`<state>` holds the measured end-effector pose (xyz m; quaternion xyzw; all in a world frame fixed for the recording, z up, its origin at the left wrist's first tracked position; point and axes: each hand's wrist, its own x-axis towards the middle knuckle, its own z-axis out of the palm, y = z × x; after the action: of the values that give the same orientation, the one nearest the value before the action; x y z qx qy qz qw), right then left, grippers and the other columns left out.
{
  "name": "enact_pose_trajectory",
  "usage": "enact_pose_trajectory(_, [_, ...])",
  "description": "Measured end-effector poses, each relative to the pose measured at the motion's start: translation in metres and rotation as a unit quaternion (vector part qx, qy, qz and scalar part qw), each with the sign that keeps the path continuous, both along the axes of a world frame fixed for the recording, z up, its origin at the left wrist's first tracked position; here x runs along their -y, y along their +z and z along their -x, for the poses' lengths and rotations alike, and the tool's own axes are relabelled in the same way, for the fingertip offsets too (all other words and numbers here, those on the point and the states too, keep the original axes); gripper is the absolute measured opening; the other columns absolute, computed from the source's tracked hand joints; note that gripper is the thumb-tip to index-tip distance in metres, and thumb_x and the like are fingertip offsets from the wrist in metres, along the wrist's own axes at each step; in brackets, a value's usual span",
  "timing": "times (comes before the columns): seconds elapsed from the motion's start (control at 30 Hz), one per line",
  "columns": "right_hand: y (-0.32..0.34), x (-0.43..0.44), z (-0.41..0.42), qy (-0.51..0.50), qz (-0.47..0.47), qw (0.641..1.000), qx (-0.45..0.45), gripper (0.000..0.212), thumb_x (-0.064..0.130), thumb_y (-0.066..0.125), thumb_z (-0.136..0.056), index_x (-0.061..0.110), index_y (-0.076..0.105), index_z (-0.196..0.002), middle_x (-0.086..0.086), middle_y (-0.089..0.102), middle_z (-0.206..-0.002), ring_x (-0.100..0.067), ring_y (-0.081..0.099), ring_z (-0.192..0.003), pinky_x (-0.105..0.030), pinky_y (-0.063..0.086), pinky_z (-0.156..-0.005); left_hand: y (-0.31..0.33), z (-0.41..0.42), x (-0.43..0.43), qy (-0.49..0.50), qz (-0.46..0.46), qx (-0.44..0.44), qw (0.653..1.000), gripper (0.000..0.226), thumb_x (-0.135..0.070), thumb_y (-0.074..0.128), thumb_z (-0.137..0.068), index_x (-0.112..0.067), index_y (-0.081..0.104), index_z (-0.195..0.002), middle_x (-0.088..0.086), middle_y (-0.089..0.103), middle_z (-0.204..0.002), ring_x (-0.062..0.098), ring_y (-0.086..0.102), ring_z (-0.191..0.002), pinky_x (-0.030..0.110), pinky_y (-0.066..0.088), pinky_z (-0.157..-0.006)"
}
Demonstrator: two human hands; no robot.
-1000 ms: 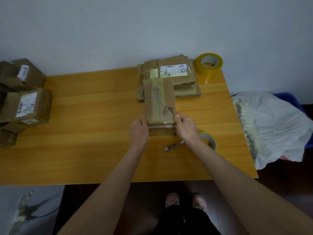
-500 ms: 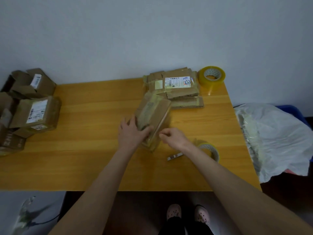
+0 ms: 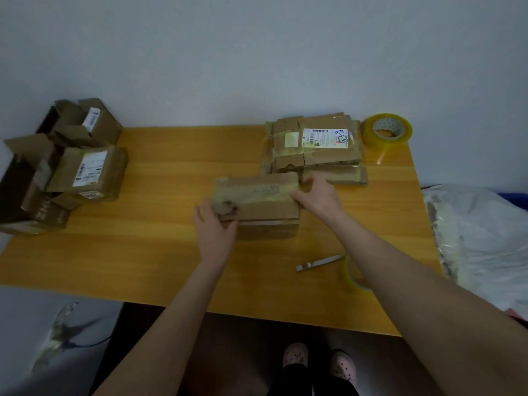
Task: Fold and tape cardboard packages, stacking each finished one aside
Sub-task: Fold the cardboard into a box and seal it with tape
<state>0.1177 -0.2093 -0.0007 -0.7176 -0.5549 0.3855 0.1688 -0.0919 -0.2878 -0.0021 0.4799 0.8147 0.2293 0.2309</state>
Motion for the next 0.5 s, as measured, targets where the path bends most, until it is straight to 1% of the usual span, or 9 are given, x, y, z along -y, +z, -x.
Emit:
enact_pose_trajectory(0.03, [0.001,-0.002,0.0,-0.002,0.004,1.0,-0.023,0.067,0.035,0.071,-0.083,0.02,0.038,-0.139,-0.007,0.055,-0.134,-0.025,0.057,-0.115,-0.04,0.05,-0.094,0.001,-0.007,0.003,0.085,0.024,0.087,0.992,0.083,-0.027,0.063,-0.092,-0.009,0.008,-0.152,0.012,0.009,-0.159,0.03,0.017,-0.144,0.042,0.031,-0.111])
enact_pose_trajectory(0.1, [0.009,-0.008,0.002,0.035,0.001,0.996,-0.076,0.093,0.019,0.077,-0.077,0.019,0.02,-0.151,-0.007,0.034,-0.152,-0.029,0.04,-0.134,-0.043,0.041,-0.107,-0.003,-0.022,0.006,0.203,0.047,0.271,0.94,0.083,-0.031,0.061,-0.092,-0.008,0.009,-0.151,0.012,0.017,-0.157,0.032,0.025,-0.141,0.045,0.032,-0.112])
enact_pose_trajectory(0.13, [0.013,-0.01,0.004,0.071,0.006,0.993,-0.098,0.102,0.011,0.077,-0.075,0.021,0.013,-0.153,-0.007,0.025,-0.156,-0.029,0.034,-0.138,-0.042,0.038,-0.108,-0.003,-0.031,0.006,0.235,0.044,0.357,0.903,0.077,-0.032,0.062,-0.092,-0.009,0.017,-0.149,0.013,0.027,-0.152,0.033,0.034,-0.136,0.047,0.037,-0.108])
enact_pose_trajectory(0.17, [0.014,-0.011,0.005,0.107,0.017,0.988,-0.108,0.105,0.007,0.076,-0.073,0.022,0.011,-0.154,-0.006,0.022,-0.157,-0.029,0.034,-0.137,-0.04,0.04,-0.107,-0.002,-0.039,0.006,0.25,0.04,0.419,0.872,0.068,-0.033,0.063,-0.091,-0.01,0.026,-0.144,0.012,0.038,-0.145,0.032,0.042,-0.128,0.047,0.042,-0.103])
enact_pose_trajectory(0.2, [0.014,-0.01,0.006,0.132,0.031,0.985,-0.103,0.103,0.009,0.077,-0.073,0.024,0.014,-0.154,-0.007,0.024,-0.154,-0.029,0.038,-0.132,-0.039,0.043,-0.105,0.001,-0.046,0.005,0.252,0.036,0.452,0.855,0.063,-0.033,0.063,-0.091,-0.01,0.031,-0.14,0.01,0.045,-0.137,0.03,0.047,-0.123,0.046,0.045,-0.1])
enact_pose_trajectory(0.27, [0.012,-0.004,0.003,0.15,0.048,0.985,-0.073,0.097,0.024,0.082,-0.07,0.028,0.027,-0.149,-0.008,0.035,-0.145,-0.028,0.046,-0.123,-0.04,0.048,-0.099,0.006,-0.055,-0.001,0.234,0.018,0.463,0.855,0.06,-0.033,0.062,-0.091,-0.013,0.033,-0.139,0.004,0.047,-0.133,0.027,0.048,-0.121,0.049,0.044,-0.101])
enact_pose_trajectory(0.3, [0.008,0.002,0.001,0.15,0.063,0.983,-0.081,0.093,0.028,0.083,-0.068,0.029,0.034,-0.146,-0.007,0.042,-0.139,-0.027,0.052,-0.116,-0.04,0.053,-0.092,0.008,-0.057,-0.003,0.211,0.006,0.45,0.868,0.062,-0.034,0.062,-0.091,-0.016,0.032,-0.143,0.002,0.045,-0.136,0.026,0.046,-0.124,0.05,0.043,-0.103])
enact_pose_trajectory(0.4, [0.006,0.03,0.007,0.09,0.068,0.978,-0.174,0.072,0.022,0.081,-0.074,0.022,0.045,-0.137,-0.005,0.058,-0.12,-0.02,0.064,-0.094,-0.029,0.059,-0.067,0.015,-0.058,-0.009,0.139,-0.015,0.366,0.92,0.065,-0.039,0.06,-0.09,-0.026,0.03,-0.147,-0.001,0.044,-0.142,0.025,0.047,-0.126,0.049,0.045,-0.101])
enact_pose_trajectory(0.5, [0.011,0.055,0.022,0.019,0.024,0.974,-0.225,0.053,0.023,0.078,-0.078,0.016,0.049,-0.122,-0.005,0.061,-0.112,-0.019,0.066,-0.088,-0.025,0.056,-0.063,0.022,-0.053,-0.004,0.117,-0.031,0.253,0.96,0.061,-0.033,0.058,-0.093,-0.019,0.032,-0.146,0.003,0.045,-0.142,0.025,0.047,-0.125,0.046,0.044,-0.102])
